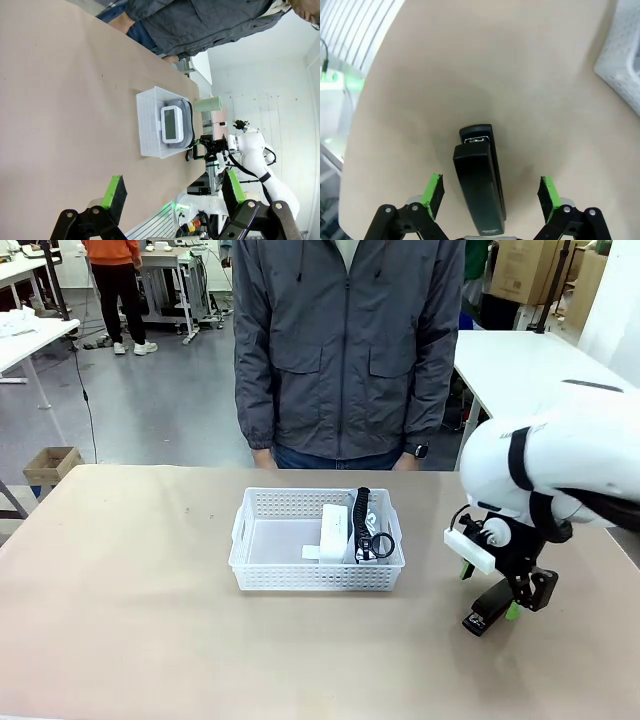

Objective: Efficiently arrange items inside the basket to fit them all.
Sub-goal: Pick up the Stapler and place it inside the Organizing basket.

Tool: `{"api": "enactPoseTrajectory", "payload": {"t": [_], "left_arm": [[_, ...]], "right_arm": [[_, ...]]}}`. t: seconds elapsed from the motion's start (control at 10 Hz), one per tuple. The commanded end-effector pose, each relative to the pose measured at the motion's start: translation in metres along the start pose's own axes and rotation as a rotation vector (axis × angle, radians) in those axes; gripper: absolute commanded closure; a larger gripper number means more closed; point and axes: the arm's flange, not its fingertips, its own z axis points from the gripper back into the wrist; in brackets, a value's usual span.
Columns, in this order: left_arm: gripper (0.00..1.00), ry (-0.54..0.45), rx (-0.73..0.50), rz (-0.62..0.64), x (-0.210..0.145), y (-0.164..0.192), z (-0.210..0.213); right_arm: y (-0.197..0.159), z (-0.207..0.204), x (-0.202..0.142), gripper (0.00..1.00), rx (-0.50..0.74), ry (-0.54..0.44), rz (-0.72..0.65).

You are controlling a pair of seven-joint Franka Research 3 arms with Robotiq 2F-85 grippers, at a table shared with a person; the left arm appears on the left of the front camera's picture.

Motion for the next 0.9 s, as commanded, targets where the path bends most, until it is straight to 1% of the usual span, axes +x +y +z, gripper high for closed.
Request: {"api": "enactPoseTrajectory", "payload": {"t": [0.0,0.2,0.4,0.8], "left_arm": [[0.00,-0.013,-0.021,-0.003,-0.001,-0.003,0.000],[0.00,-0.013,-0.021,-0.003,-0.001,-0.003,0.000],[0.00,-0.013,-0.021,-0.003,-0.001,-0.003,0.000],[0.00,-0.013,-0.021,-0.003,-0.001,-0.003,0.000]], "right_arm": [[0.007,-0.021,-0.012,0.00,-0.022,0.053,0.090],[0.009,-0.023,-0.013,0.00,0.024,0.096,0.117],[0.011,-0.023,-0.016,0.00,0.011,0.085,0.107],[0.012,-0.040,-0.020,0.00,0.016,0.056,0.095]]}}
